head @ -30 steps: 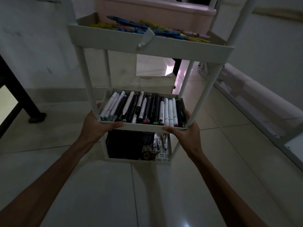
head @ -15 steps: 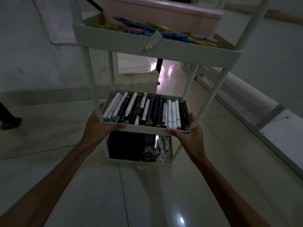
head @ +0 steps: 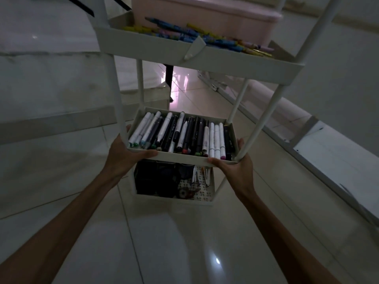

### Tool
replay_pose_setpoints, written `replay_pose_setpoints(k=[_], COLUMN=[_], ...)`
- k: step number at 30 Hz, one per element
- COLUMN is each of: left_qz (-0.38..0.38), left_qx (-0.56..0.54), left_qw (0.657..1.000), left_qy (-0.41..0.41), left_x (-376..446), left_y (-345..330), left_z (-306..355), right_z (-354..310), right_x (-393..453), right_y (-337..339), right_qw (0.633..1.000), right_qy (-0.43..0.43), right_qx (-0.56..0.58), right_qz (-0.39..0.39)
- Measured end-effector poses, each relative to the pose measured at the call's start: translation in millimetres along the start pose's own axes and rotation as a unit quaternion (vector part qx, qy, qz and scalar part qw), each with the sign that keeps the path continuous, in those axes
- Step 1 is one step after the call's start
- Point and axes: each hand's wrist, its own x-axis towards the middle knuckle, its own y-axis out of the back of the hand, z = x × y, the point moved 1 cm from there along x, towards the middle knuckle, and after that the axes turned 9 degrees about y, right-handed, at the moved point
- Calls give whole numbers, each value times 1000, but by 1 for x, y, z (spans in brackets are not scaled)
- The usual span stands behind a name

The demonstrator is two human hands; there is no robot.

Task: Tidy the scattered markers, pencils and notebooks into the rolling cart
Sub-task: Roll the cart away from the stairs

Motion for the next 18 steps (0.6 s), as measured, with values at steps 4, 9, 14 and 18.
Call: replay_pose_setpoints(k=[4,9,14,18], left_qz=[-27,-92,-152,-188], left_qx=[-13,-14,7,2], left_qw=[999,995,988,981], left_qy=[-34,-47,-35,-38], left_x=[12,31,47,52], left_y=[-28,-66,-113,-160], left_z=[13,20,26,40], right_z=[6,18,30,38], right_x=[5,11,11,11], right_y=[19,52,95,130], right_qw=[999,997,991,985], right_qy=[-2,-12,-35,-53], right_qx=[-14,-40,-64,-72], right_qz=[33,66,114,148])
